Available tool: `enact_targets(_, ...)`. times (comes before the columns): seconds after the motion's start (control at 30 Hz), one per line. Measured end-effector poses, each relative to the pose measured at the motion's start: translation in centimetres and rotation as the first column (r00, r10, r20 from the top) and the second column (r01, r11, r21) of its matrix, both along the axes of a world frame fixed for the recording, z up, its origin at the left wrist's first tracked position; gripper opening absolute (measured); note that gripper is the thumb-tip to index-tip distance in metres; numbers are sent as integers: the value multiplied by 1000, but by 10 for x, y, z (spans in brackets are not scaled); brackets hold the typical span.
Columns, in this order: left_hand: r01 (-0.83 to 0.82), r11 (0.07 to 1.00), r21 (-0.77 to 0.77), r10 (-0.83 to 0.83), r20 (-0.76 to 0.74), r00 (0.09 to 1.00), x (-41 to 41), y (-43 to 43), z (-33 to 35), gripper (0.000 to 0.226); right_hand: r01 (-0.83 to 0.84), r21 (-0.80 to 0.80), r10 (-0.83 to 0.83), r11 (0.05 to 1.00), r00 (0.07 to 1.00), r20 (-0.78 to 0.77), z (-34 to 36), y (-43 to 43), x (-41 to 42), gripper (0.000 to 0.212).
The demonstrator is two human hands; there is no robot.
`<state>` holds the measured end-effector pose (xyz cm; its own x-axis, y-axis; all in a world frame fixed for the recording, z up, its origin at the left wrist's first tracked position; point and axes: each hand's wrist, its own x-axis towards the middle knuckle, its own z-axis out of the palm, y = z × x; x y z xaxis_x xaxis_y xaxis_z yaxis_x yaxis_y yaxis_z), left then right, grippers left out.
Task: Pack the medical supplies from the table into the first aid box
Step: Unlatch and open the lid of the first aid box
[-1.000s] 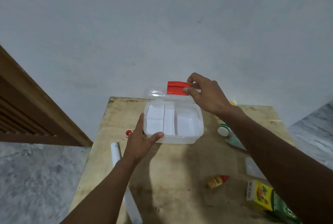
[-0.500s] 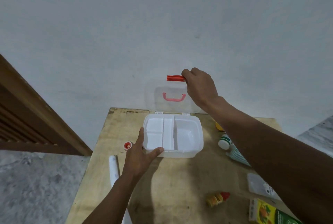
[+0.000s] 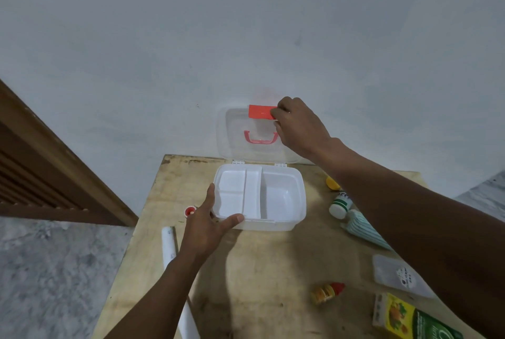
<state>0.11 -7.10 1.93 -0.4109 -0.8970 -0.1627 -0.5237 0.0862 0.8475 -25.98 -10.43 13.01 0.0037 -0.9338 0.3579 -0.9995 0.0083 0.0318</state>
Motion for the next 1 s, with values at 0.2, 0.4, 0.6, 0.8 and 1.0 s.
enact_targets(0.2, -8, 1000, -10, 8, 1, 1000, 1, 1, -2, 91, 15, 54, -16, 998, 1000, 24, 3, 7, 5, 22)
enact_targets(0.4, 1, 1000, -9, 0, 25, 1000, 0, 3, 5, 89, 21, 100, -28, 995, 997, 72, 3, 20, 8, 40)
enact_targets(0.6, 9, 1000, -22, -7, 66, 998, 0, 4, 6, 88, 121, 137, -150, 983, 962, 227, -9, 66, 24, 52)
enact_targets(0.8, 27, 1000, -6, -26, 105, 994, 3, 4, 7, 100, 277, 307, -361, 910, 896, 260, -62, 155, 47, 42)
enact_targets(1.0, 55, 998, -38, -51, 85, 995, 3, 5, 8, 94, 489, 538, -645, 687, 752, 140, -79, 247, 65, 50)
